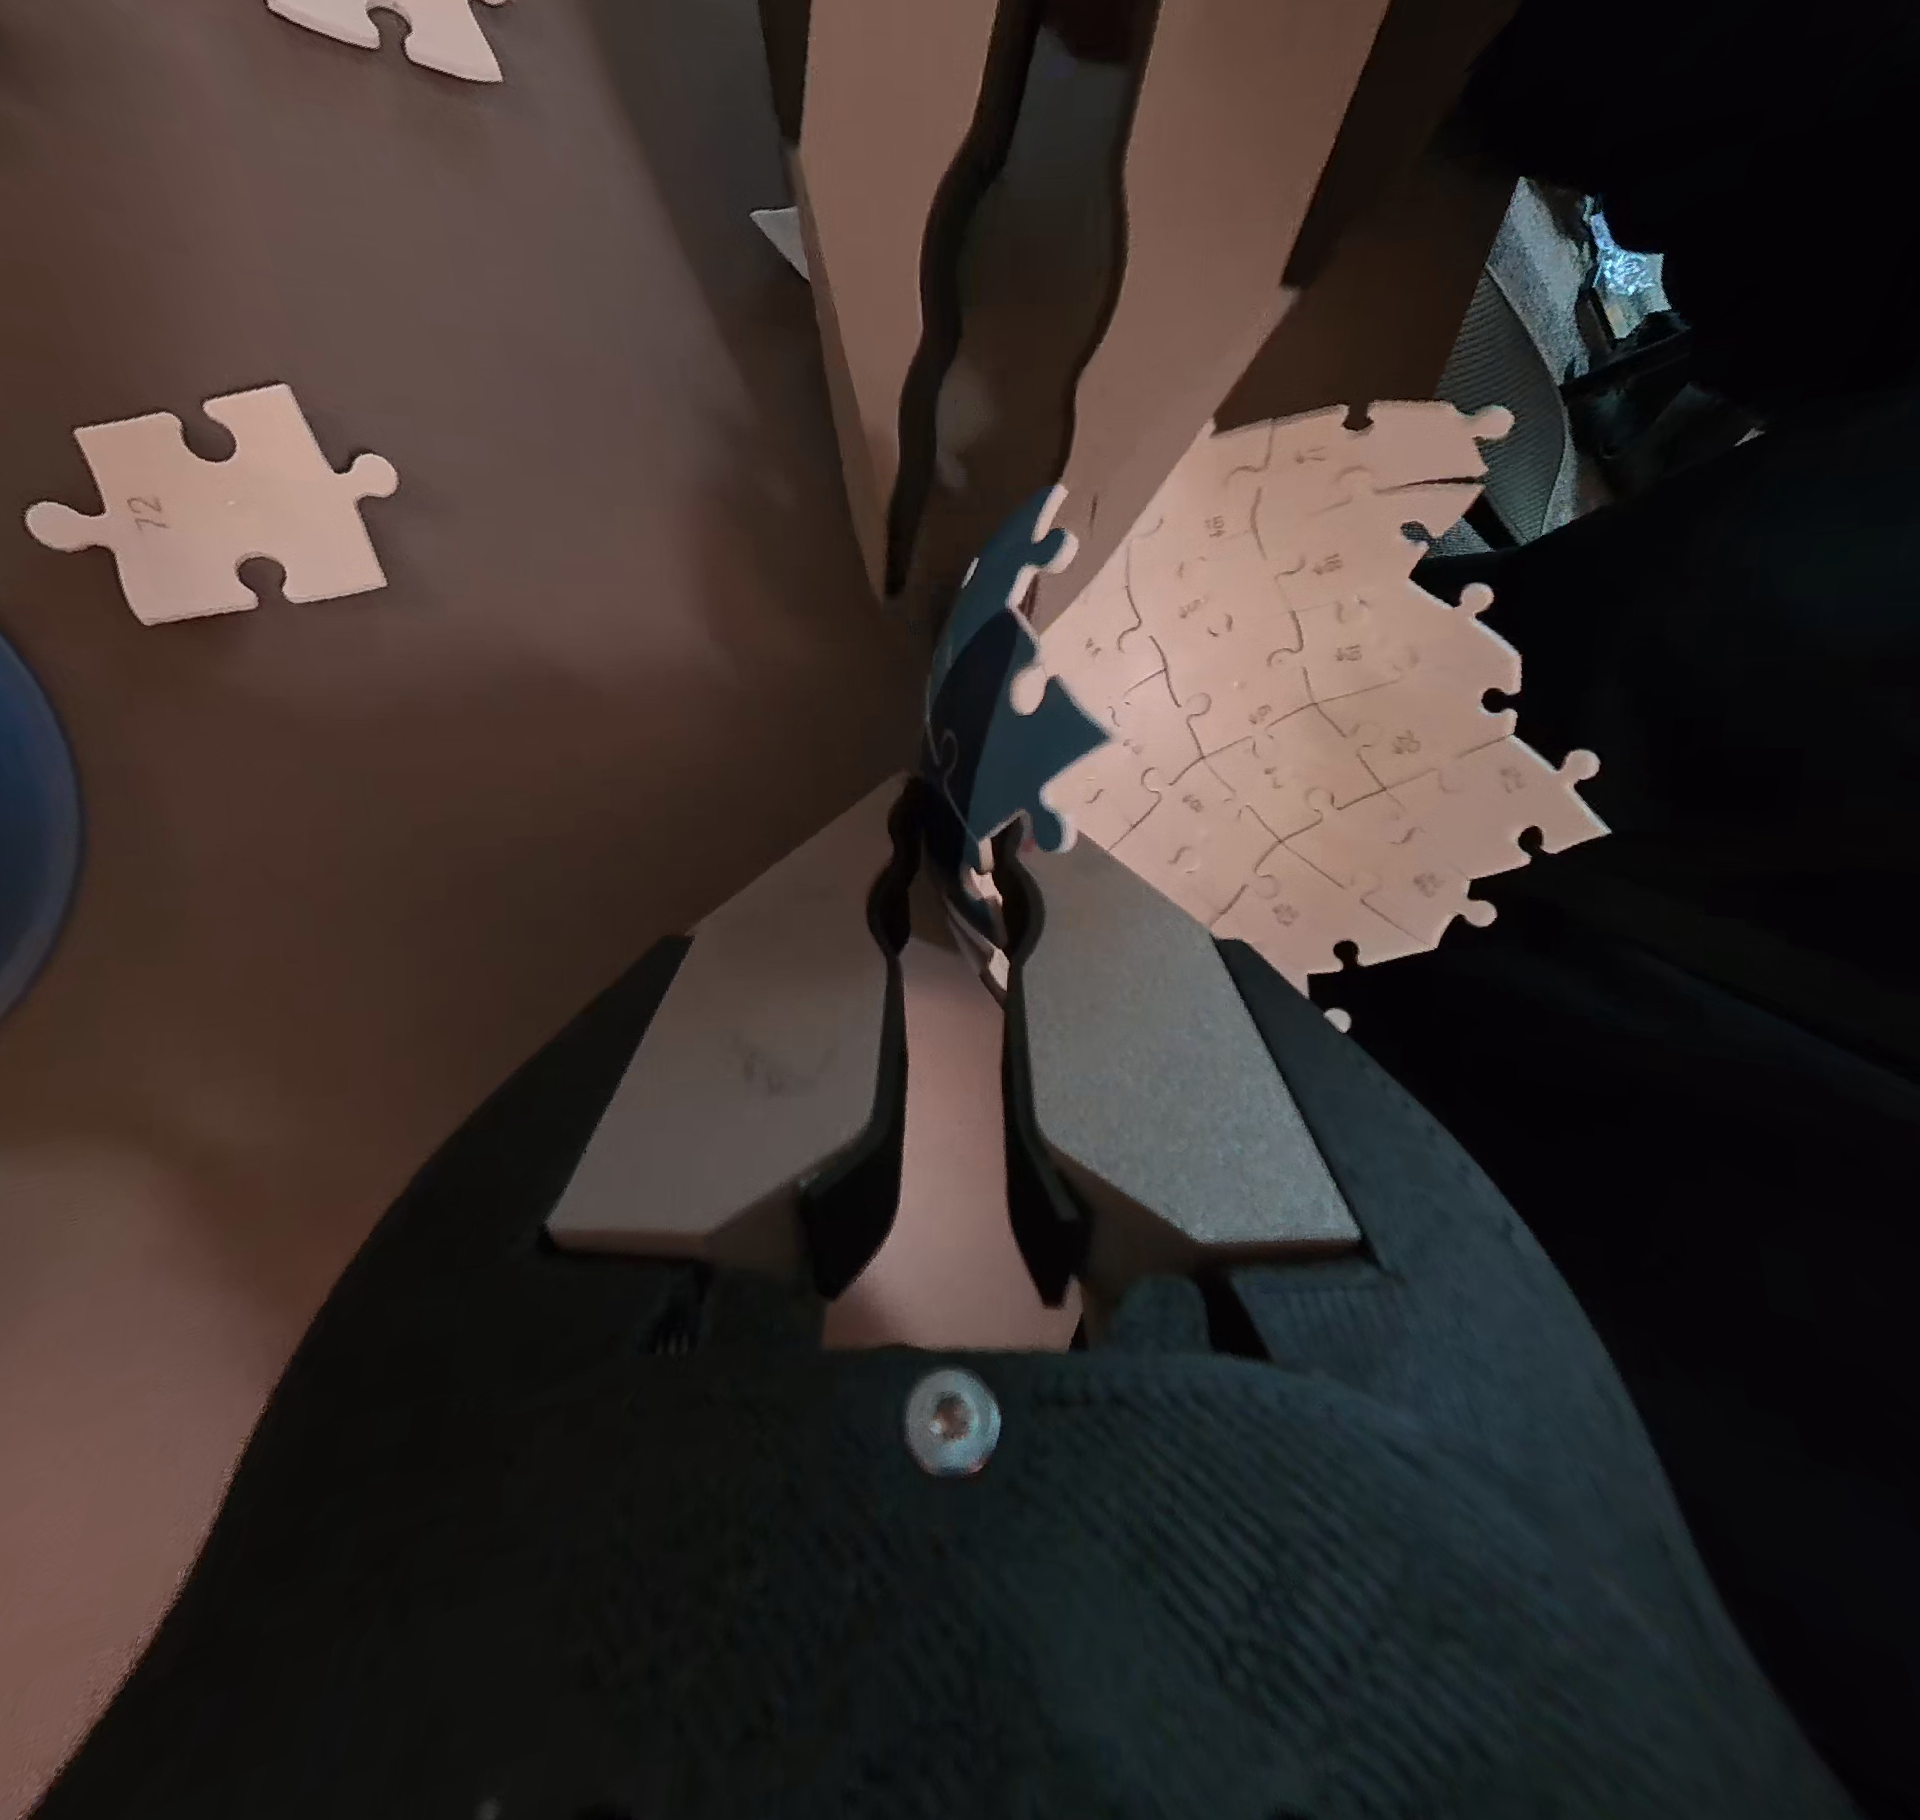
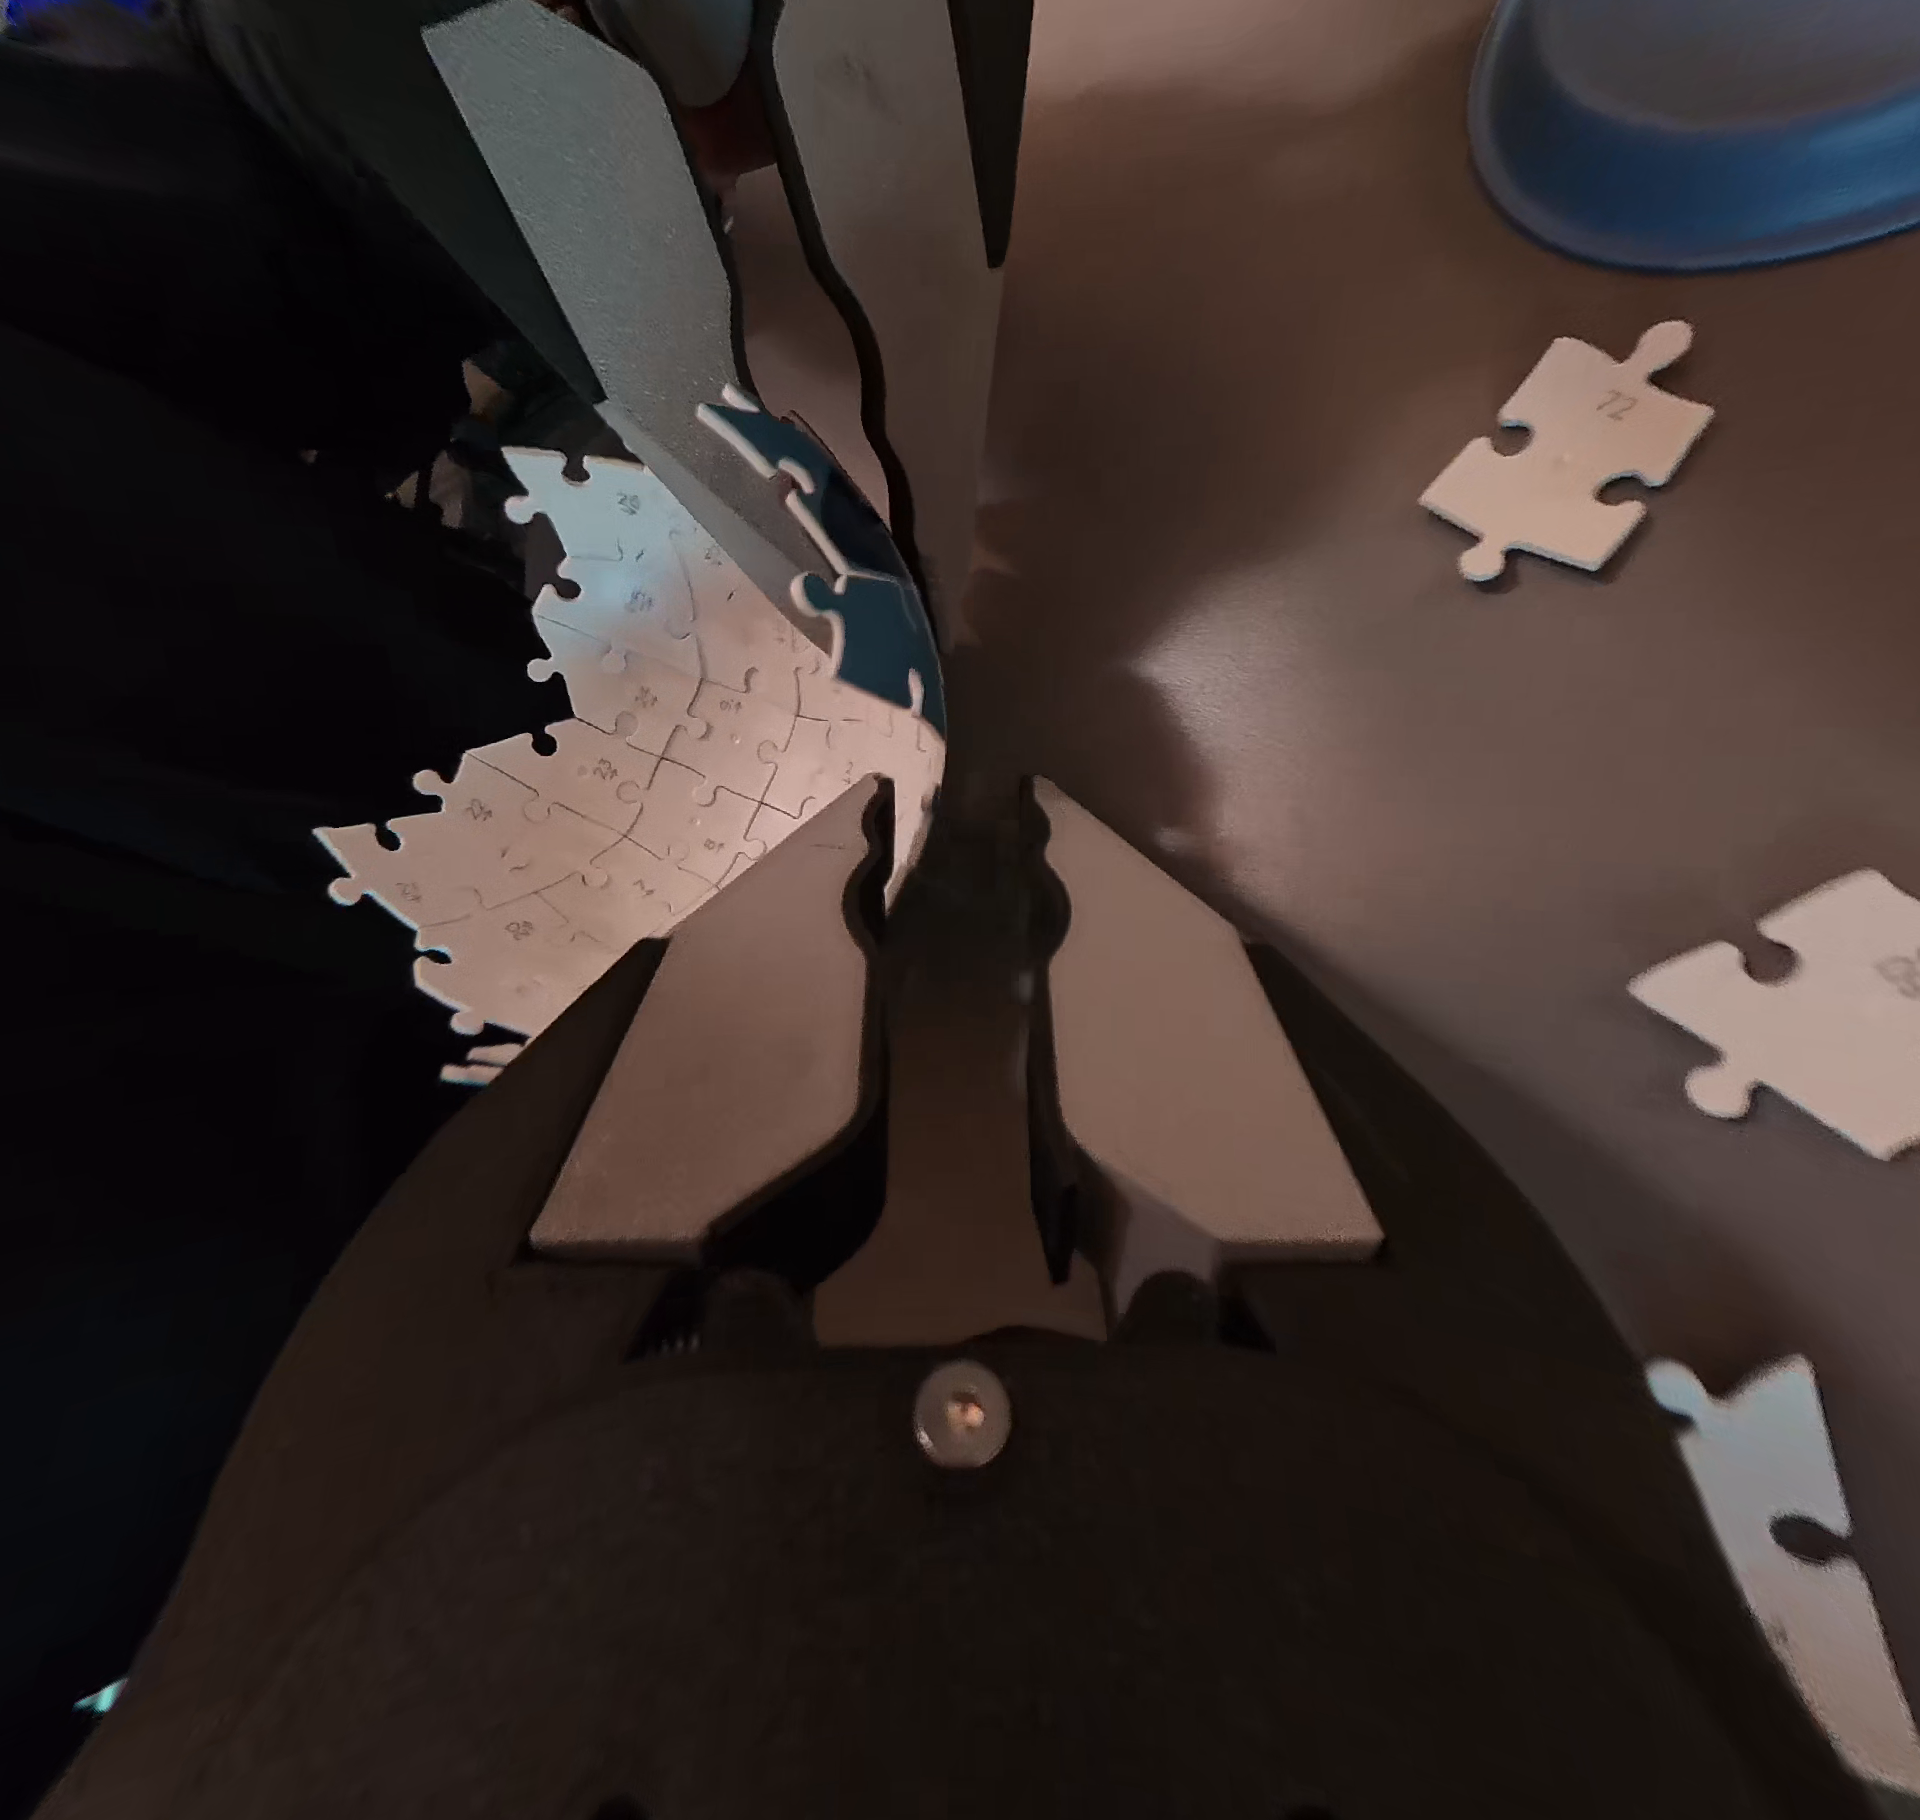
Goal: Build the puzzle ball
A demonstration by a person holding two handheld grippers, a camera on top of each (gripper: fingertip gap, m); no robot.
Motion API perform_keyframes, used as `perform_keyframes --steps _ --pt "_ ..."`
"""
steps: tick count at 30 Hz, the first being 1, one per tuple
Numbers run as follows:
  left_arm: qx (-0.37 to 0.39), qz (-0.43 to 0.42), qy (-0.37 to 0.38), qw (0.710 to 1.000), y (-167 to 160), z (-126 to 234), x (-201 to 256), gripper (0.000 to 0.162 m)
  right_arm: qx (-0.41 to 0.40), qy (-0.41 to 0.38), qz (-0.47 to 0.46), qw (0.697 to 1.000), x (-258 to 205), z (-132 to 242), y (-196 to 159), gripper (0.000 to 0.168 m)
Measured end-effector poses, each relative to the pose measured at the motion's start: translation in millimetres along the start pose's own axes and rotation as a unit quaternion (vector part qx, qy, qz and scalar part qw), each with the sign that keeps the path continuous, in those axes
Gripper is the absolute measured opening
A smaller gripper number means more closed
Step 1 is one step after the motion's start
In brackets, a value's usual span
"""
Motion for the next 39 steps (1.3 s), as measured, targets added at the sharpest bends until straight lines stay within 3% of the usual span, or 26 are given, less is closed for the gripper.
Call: perform_keyframes --steps 8,13,20,31,39 --pt "0.012 0.009 0.009 1.0 -1.0 4.8 3.1 0.016 0.108 -0.105 0.061 0.987 -8.9 63.7 0.4 0.023" --pt "0.024 0.013 0.02 0.999 0.1 9.9 5.2 0.021 0.116 -0.153 0.093 0.977 -13.6 87.8 -19.3 0.026" --pt "0.037 0.02 0.039 0.998 4.0 17.6 5.9 0.028 0.073 -0.166 0.138 0.974 -10.1 75.4 -48.1 0.032" --pt "0.092 0.004 0.066 0.994 17.4 52.2 15.0 0.032 0.049 -0.178 0.187 0.965 -0.7 58.2 -50.1 0.042" --pt "0.168 -0.048 0.074 0.982 61.6 77.8 14.0 0.041 0.042 -0.192 0.215 0.957 0.2 52.1 -49.7 0.044"
Point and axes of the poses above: each gripper's, where its closed fingertips meet, z back along the fingers, y out of its top, x = y × z across the jaws, the point moved 10 cm from there along z, back along the fingers, and after that the axes turned 12 degrees about x, right-handed, at the moved point
